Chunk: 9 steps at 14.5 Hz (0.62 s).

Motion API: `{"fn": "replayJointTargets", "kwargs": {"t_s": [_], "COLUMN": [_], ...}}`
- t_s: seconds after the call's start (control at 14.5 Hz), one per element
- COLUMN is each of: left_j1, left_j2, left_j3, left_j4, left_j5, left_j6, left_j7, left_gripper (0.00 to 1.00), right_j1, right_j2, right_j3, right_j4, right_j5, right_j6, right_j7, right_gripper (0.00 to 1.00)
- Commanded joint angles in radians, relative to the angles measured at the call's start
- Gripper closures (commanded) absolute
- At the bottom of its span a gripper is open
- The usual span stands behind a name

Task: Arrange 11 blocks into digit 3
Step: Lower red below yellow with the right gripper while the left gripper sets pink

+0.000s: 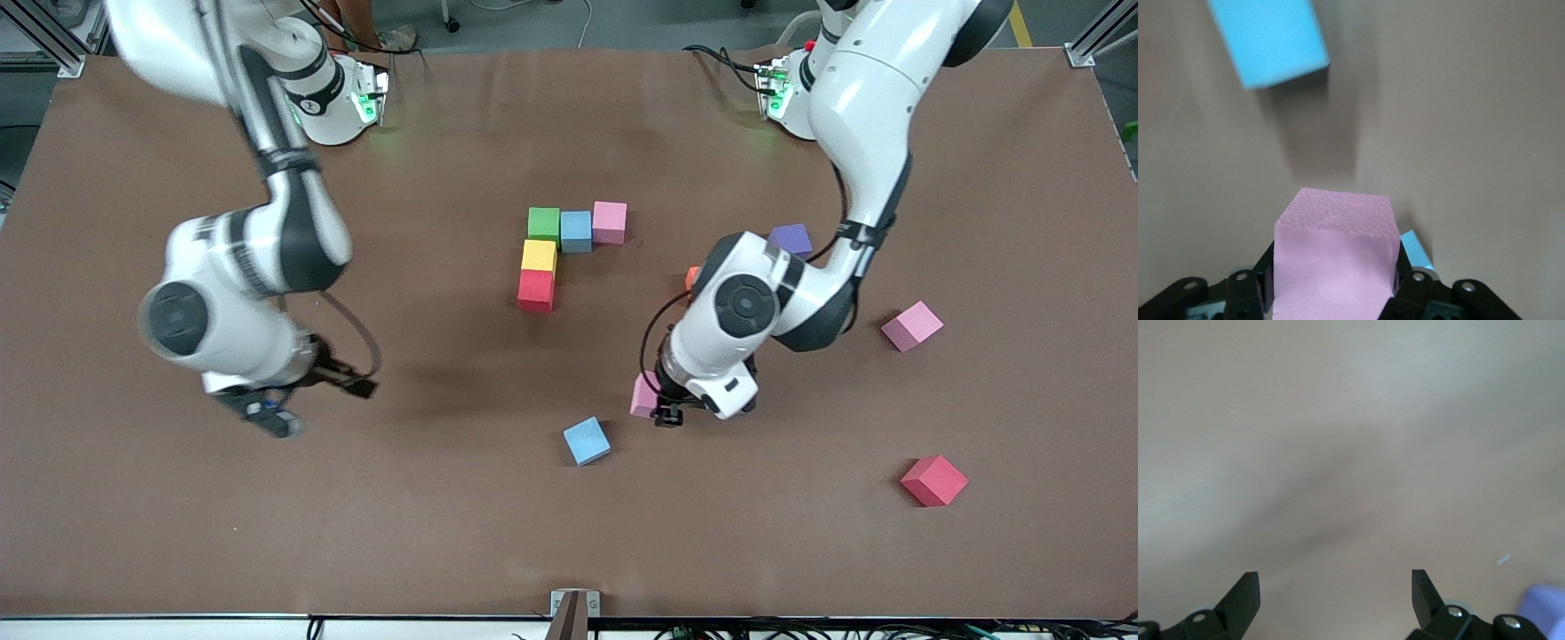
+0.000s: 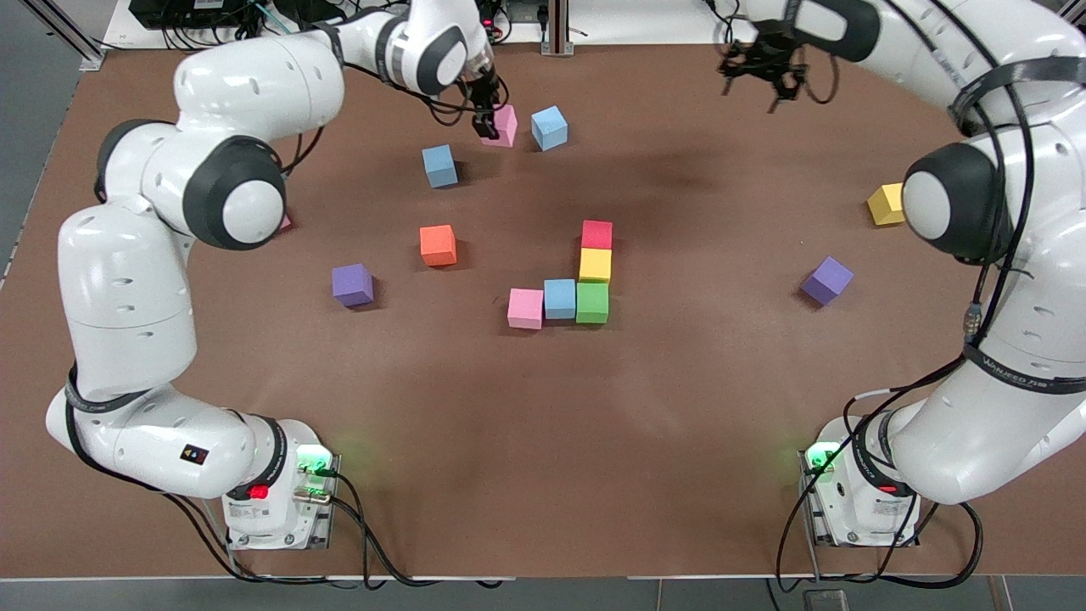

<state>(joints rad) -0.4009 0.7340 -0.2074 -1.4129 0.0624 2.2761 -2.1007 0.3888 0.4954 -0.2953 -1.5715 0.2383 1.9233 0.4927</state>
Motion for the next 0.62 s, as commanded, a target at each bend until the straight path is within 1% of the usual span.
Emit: {"fn": "replayJointTargets", "kwargs": {"t_s": [0.0, 0.14, 0.21, 0.35, 0.41, 0.55], "left_j1": [-0.094, -0.156, -0.165, -0.191, -0.208, -0.231], "left_j2": [0.030, 0.035, 0.035, 0.031, 0.030, 0.021], "left_j3": [0.052, 0.068, 0.074, 0.074, 0.074, 0.072], "left_j4": [0.023, 0.012, 0.006, -0.026, -0.043, -0.087], "left_j5": [-0.006, 0.000, 0.023, 0.053, 0.053, 0.092], "left_j6": [0.016, 0.011, 0.005, 0.002, 0.002, 0.002], "left_j7": [-0.134, -0.249, -0.289, -0.346, -0.361, -0.364], "left_gripper": [0.69, 0.70, 0.70, 0.71, 0.72, 0.73], "right_j1": [-0.102, -0.183, -0.217, -0.264, -0.287, -0.339], "right_j2": [-0.024, -0.029, -0.029, -0.028, -0.028, -0.025], "right_j3": [0.019, 0.019, 0.019, 0.021, 0.021, 0.021], "right_j4": [-0.074, -0.120, -0.136, -0.140, -0.140, -0.153], "right_j5": [-0.005, -0.043, -0.065, -0.150, -0.175, -0.180], "right_j6": [0.006, 0.008, 0.011, 0.011, 0.011, 0.011], "right_j7": [-0.172, -0.300, -0.375, -0.533, -0.574, -0.629], "right_gripper": [0.00, 0.00, 0.00, 0.00, 0.00, 0.00]}}
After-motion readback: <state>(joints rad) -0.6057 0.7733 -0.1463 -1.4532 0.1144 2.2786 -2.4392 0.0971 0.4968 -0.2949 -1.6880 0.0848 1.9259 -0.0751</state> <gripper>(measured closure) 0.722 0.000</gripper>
